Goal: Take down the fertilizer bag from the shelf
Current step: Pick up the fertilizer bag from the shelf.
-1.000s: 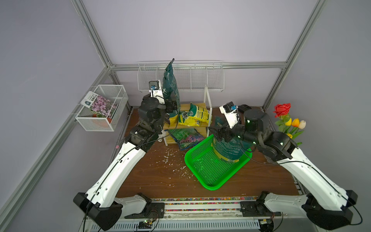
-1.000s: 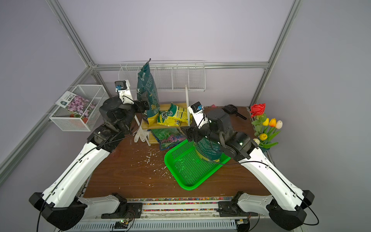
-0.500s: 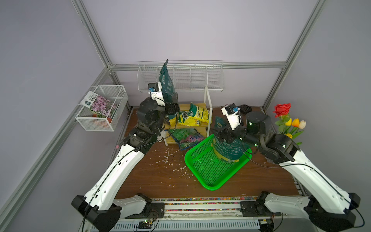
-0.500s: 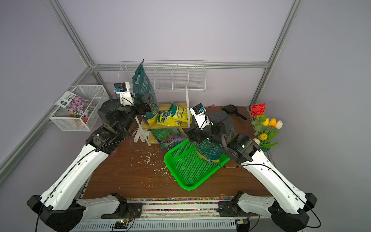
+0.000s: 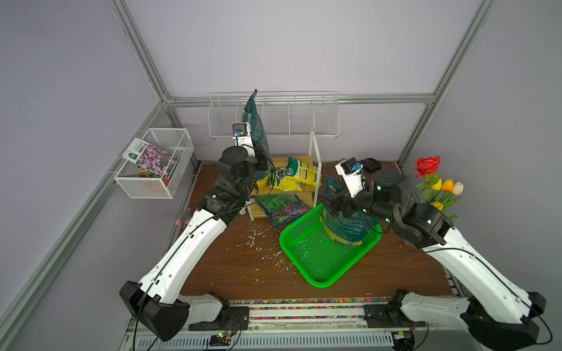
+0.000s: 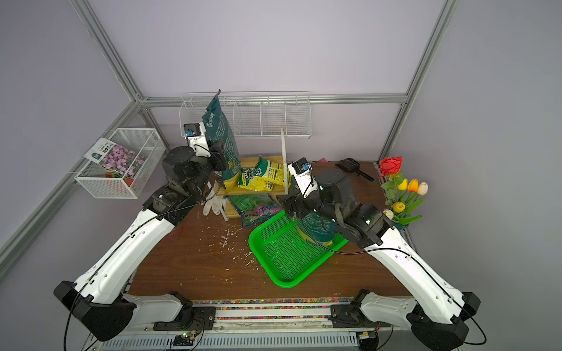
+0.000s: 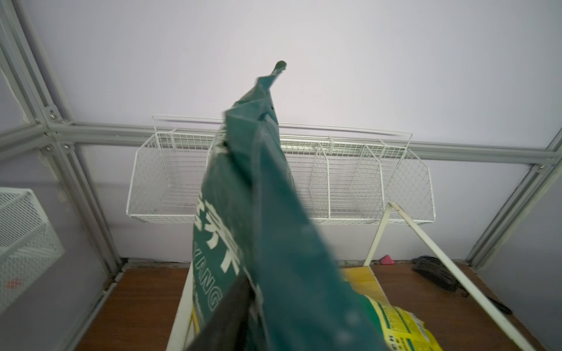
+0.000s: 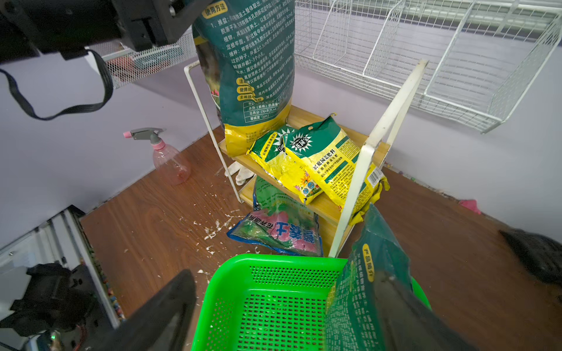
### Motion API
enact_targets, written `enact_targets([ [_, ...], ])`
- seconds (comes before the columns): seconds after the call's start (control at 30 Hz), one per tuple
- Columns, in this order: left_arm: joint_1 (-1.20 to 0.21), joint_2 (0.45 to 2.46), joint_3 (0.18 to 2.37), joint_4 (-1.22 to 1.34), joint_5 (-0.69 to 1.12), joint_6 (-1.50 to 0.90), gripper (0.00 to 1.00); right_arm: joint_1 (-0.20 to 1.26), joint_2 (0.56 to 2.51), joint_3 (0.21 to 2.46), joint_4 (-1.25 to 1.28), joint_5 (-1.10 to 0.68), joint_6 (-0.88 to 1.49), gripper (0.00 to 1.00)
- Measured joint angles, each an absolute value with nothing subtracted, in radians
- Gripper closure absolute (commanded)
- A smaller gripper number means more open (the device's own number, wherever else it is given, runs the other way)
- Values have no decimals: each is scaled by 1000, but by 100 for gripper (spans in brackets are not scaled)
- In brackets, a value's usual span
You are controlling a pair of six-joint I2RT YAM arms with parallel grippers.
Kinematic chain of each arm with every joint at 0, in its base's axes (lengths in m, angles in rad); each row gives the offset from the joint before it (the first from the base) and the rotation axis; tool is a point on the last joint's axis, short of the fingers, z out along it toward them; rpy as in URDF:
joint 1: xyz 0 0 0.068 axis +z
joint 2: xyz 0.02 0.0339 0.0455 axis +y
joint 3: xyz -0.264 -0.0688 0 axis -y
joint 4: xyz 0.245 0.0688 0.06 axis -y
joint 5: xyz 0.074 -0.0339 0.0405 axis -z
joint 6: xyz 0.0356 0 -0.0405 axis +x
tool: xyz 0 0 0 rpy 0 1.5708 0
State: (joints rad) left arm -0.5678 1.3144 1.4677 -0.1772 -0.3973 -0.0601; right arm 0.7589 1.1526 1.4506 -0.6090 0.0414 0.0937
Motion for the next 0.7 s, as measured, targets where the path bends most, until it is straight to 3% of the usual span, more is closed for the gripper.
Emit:
enact_targets([
  [0.1, -566, 1314, 1468, -182, -405, -56, 100, 759, 1115, 1390, -553, 59, 113, 1],
  [0.23, -563, 1315, 1475, -190, -408, -55, 100, 759, 1053, 1303, -503, 61, 135, 3],
  [0.7, -561, 1391, 1657, -314, -364, -13, 100, 759, 1105, 1353, -516, 86, 137, 6],
])
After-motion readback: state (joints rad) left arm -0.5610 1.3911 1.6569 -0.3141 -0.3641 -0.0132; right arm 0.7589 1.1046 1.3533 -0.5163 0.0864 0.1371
